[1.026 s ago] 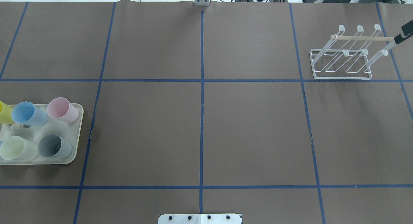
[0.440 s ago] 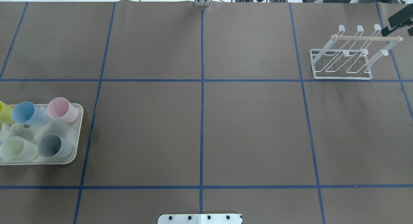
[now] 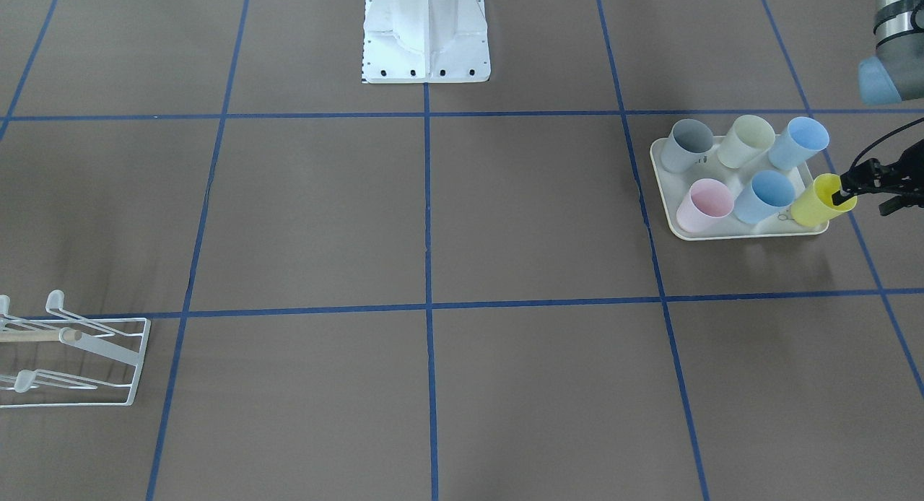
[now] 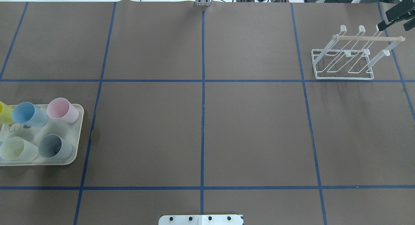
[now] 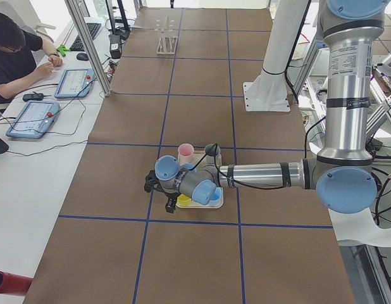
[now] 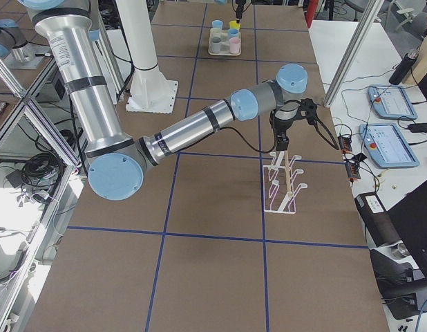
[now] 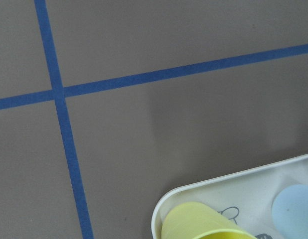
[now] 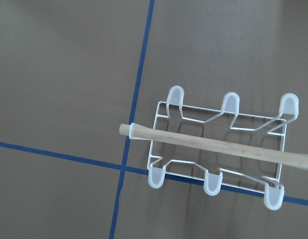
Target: Transfer IKEA cup to right arm and place on rack
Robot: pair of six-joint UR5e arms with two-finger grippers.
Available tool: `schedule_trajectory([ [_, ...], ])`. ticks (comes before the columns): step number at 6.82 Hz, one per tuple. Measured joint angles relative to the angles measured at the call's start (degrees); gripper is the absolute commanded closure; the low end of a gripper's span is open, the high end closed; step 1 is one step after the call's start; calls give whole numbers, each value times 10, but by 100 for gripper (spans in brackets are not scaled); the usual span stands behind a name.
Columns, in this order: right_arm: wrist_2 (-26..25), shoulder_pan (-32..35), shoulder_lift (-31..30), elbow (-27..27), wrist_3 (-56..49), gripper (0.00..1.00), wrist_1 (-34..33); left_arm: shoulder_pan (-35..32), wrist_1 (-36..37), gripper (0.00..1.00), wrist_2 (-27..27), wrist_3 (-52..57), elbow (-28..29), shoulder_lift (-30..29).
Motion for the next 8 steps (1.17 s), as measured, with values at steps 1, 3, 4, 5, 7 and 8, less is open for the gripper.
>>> schedule_trajectory([
  [1, 1, -1, 5, -2, 1, 0, 0, 1, -1, 36, 0, 8, -1, 7],
  [3, 1, -2, 9, -3, 4, 0, -1, 3, -1, 50, -1, 32, -5, 20],
  [4, 1, -3, 10, -3, 9, 0, -1, 7, -1, 71, -6, 36, -6, 23],
  [5, 2, -3, 11, -1, 12, 0, -1, 11, 0, 99, -13, 37, -6, 25],
  [7, 2, -3, 12, 0, 14, 0, -1, 12, 2, 100, -18, 38, -14, 30],
  [8, 1, -3, 12, 0, 14, 0, 0, 11, 6, 100, -18, 37, -40, 44],
])
